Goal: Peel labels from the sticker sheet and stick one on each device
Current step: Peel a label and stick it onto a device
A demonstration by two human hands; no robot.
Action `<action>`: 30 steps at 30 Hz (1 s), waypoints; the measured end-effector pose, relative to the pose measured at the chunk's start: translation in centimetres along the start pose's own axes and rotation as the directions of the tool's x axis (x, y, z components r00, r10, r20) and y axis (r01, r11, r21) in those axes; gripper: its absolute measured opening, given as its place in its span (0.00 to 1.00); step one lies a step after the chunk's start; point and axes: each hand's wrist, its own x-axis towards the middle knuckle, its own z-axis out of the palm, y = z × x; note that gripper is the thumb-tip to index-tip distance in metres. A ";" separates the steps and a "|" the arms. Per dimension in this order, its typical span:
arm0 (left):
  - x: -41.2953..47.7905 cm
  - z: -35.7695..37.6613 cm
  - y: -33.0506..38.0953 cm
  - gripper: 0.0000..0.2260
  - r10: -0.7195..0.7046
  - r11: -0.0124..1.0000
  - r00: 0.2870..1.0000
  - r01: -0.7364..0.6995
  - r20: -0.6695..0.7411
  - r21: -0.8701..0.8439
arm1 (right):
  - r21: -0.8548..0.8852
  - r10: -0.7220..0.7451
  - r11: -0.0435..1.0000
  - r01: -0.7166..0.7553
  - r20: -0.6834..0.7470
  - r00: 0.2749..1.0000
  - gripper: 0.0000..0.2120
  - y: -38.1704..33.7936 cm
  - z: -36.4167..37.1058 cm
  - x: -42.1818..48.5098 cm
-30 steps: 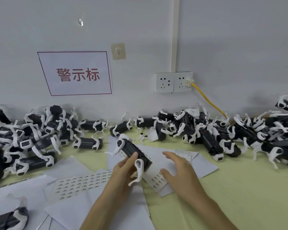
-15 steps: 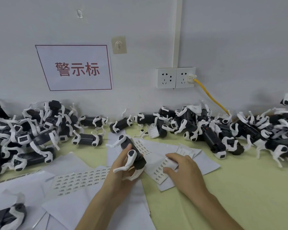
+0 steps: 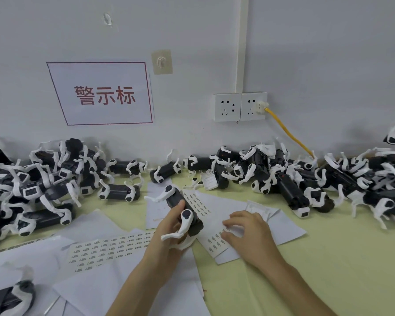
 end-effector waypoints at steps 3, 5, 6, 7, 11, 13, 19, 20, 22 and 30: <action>0.8 0.1 -0.3 0.28 -0.037 0.999 0.999 0.038 0.034 -0.016 | 0.046 0.011 0.999 -0.010 -0.016 1.000 0.11 0.0 0.1 0.0; 1.6 0.1 -0.9 0.24 -0.084 0.996 0.994 0.086 0.069 -0.024 | 0.079 0.020 0.997 -0.018 -0.024 1.000 0.09 0.0 0.1 0.0; 2.1 0.0 -1.3 0.23 -0.115 0.993 0.991 0.117 0.064 -0.029 | 0.096 0.028 0.995 -0.025 -0.027 0.999 0.08 0.0 0.1 0.1; 2.5 -0.1 -1.8 0.23 -0.154 0.987 0.986 0.156 0.056 -0.034 | 0.116 0.037 0.993 -0.033 -0.032 0.999 0.06 0.1 0.1 0.2; 3.9 -0.2 -2.9 0.24 -0.201 0.979 0.980 0.201 0.005 -0.026 | 0.176 0.057 0.983 -0.049 -0.038 0.998 0.04 0.0 -0.1 0.2; 4.0 -0.3 -3.0 0.22 -0.217 0.975 0.976 0.218 0.028 -0.046 | 0.193 0.062 0.980 -0.052 -0.047 0.997 0.04 -0.2 0.0 0.1; 4.3 -0.6 -3.1 0.23 -0.210 0.977 0.975 0.213 0.066 -0.030 | 0.221 0.024 0.975 -0.009 -0.066 0.998 0.09 -0.2 -0.1 -0.1; 4.3 -0.6 -3.1 0.23 -0.218 0.975 0.974 0.219 0.067 -0.022 | 0.227 0.030 0.974 -0.016 -0.060 0.998 0.10 -0.2 -0.2 -0.2; 4.3 -0.8 -3.2 0.24 -0.229 0.973 0.972 0.229 0.054 -0.004 | 0.230 0.040 0.973 -0.029 -0.045 0.998 0.11 -0.2 -0.4 -0.2; 4.5 -1.5 -3.6 0.23 -0.191 0.981 0.981 0.190 0.044 0.037 | 0.189 0.009 0.982 -0.004 -0.029 1.000 0.11 -0.1 -0.4 -0.2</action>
